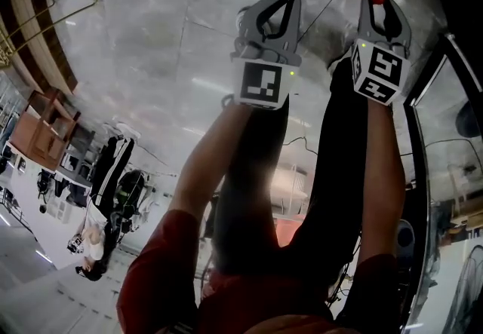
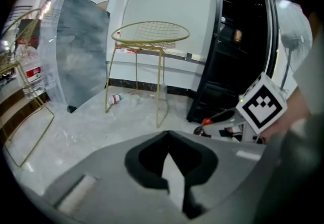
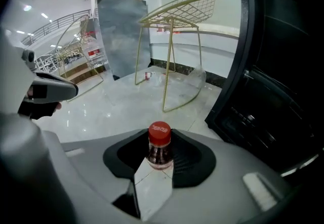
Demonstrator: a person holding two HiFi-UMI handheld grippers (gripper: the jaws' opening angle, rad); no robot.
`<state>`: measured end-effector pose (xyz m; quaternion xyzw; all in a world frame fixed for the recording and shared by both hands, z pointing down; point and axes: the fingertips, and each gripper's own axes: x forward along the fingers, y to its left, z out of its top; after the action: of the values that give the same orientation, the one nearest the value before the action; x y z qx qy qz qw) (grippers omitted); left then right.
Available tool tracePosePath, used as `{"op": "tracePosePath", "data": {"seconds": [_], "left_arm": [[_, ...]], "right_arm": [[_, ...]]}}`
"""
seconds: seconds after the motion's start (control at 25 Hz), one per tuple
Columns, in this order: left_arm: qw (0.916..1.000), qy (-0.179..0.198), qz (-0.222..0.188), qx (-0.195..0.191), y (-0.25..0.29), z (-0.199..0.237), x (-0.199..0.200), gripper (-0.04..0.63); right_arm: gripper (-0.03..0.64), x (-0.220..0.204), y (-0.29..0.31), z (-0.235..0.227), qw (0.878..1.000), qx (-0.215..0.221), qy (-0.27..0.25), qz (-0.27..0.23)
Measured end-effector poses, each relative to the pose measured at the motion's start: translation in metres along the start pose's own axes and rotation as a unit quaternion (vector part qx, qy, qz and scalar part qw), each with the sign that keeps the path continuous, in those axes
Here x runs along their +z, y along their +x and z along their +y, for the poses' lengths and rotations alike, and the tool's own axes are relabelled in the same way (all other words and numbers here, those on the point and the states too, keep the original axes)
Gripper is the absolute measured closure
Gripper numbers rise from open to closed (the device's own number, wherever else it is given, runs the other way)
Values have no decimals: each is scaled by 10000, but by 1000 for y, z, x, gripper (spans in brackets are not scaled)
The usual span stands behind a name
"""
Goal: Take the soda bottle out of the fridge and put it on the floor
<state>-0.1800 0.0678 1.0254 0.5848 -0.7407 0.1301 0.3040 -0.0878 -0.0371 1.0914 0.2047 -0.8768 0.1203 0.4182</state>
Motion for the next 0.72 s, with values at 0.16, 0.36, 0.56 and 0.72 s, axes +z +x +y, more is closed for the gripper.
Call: {"op": "tracePosePath", "data": {"seconds": [0.16,0.36,0.56,0.72], "left_arm": [[10000,-75,10,-4,17,-2,-13,595],[10000,46,-49,-53,31,1,-16,595],[9999,102,-5,-40,36,-1,-21,595],[9999,46,58,-81,34,-4,-24,595]], "right_arm": [[485,-13,34,-3,9996,54,-259,25],[485,-22,55,-6,9994,30,-332,59],[485,-47,61,-3,9982,83,-530,253],[483,-56,54,-4,9983,36,-504,280]]}}
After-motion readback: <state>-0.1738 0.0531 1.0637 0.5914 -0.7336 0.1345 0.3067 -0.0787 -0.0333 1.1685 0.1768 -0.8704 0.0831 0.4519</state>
